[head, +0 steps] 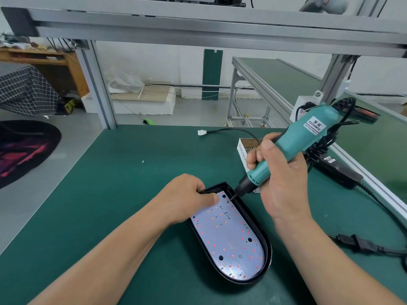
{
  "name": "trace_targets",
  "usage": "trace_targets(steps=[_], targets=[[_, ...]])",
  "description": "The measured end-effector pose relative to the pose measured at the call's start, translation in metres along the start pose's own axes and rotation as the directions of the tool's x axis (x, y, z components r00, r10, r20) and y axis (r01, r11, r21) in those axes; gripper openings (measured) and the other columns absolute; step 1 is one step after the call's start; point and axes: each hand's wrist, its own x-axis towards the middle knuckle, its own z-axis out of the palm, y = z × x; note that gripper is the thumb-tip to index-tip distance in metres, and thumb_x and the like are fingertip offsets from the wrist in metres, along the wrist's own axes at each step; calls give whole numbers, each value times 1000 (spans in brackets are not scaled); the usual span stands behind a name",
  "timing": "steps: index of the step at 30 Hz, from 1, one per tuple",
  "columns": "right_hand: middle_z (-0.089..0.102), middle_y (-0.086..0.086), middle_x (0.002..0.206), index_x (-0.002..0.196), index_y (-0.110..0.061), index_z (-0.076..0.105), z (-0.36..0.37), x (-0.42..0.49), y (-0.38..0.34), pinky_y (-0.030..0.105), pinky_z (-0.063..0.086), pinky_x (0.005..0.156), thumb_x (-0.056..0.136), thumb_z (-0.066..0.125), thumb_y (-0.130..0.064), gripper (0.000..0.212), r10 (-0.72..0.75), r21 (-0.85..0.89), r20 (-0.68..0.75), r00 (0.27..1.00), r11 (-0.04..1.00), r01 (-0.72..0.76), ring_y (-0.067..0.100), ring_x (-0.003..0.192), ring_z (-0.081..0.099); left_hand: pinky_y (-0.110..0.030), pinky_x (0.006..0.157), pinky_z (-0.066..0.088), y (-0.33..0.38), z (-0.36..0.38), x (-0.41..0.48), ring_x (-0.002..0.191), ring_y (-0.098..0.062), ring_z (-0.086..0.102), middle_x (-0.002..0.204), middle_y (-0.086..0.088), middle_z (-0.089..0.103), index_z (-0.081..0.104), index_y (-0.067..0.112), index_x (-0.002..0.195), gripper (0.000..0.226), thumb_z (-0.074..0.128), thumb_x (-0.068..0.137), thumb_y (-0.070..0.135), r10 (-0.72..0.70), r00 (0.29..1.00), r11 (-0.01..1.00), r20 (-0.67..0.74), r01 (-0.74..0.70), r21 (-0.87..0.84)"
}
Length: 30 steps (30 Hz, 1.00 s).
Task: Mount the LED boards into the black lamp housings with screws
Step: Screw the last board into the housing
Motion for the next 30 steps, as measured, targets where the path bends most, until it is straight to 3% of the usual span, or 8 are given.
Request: trace_targets(steps=[6, 16, 23, 30], targets=[[52, 4, 81, 98, -18, 65, 3, 0, -1, 34, 48, 66, 95, 67, -12, 6, -3, -14, 70, 998, 1000, 4, 27, 67, 56, -30, 54, 23, 1, 0, 0, 55, -19, 30, 58, 4, 33, 43, 20, 64, 49, 75, 84, 50, -19, 1000, 1000, -3, 19, -13], [63, -7, 74, 98, -27, 67, 18, 1, 0, 32, 50, 63, 98, 67, -14, 12, -7, -119, 357, 934, 991, 53, 25, 62, 58, -27, 43, 19, 2, -1, 1, 52, -19, 28, 54, 7, 31, 41, 21, 62, 51, 78, 86, 48, -18, 1000, 1000, 16, 19, -21], [60, -9, 69, 91, -30, 63, 18, 6, 4, 29, 48, 60, 99, 65, -11, 20, 43, -153, 373, 927, 988, 16, 25, 59, 55, -26, 43, 18, 4, -1, 1, 50, -19, 27, 52, 9, 29, 35, 20, 59, 57, 78, 86, 47, -31, 999, 999, 22, 31, -14], [56, 2, 72, 108, -17, 67, 13, 3, -4, 32, 48, 69, 92, 66, -11, 17, 18, -98, 401, 916, 995, 24, 27, 65, 55, -28, 44, 19, 4, -2, 0, 51, -18, 27, 53, 8, 29, 36, 20, 60, 56, 77, 87, 47, -22, 999, 999, 30, 23, -26]])
